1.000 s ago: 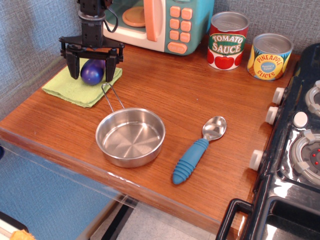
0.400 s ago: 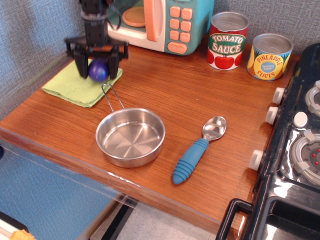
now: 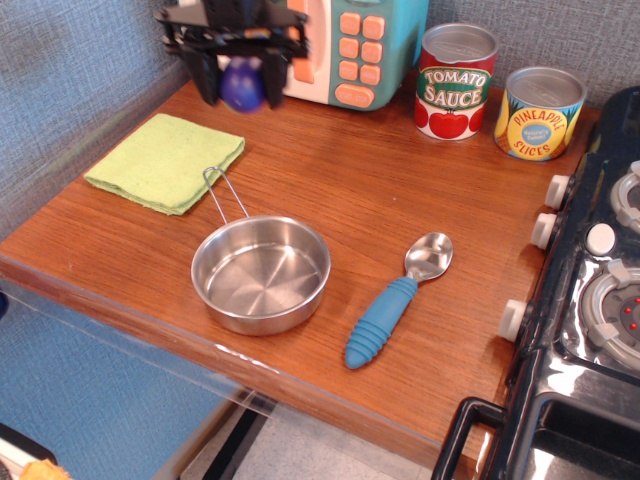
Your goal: Move the egg plant and place into the pot
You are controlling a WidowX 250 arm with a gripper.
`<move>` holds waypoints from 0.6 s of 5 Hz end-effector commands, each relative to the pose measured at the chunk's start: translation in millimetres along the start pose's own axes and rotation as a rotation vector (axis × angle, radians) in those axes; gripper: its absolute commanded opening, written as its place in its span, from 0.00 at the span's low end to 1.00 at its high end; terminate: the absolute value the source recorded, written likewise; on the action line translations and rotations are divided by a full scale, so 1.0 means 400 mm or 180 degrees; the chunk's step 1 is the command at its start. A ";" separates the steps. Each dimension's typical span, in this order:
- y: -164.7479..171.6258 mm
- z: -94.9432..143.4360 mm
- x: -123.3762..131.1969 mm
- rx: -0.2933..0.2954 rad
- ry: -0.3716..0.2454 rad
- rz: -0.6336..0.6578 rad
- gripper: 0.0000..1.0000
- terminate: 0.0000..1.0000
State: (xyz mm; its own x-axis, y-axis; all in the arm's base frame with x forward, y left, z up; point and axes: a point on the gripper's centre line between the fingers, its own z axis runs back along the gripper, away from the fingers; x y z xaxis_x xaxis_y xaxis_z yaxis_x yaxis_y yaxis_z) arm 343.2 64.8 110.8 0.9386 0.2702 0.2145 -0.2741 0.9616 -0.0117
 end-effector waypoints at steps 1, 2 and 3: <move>-0.076 -0.002 -0.202 -0.0023 0.0205 -0.0626 0.00 0.00; -0.093 -0.023 -0.236 -0.0016 0.0303 -0.0757 0.00 0.00; -0.095 -0.024 -0.252 0.0007 0.0342 -0.0750 0.00 0.00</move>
State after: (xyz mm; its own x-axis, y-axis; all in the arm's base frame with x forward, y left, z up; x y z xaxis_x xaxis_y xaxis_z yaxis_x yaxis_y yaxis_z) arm 268.8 -4.0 61.6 0.9971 0.0571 0.0509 -0.0587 0.9978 0.0298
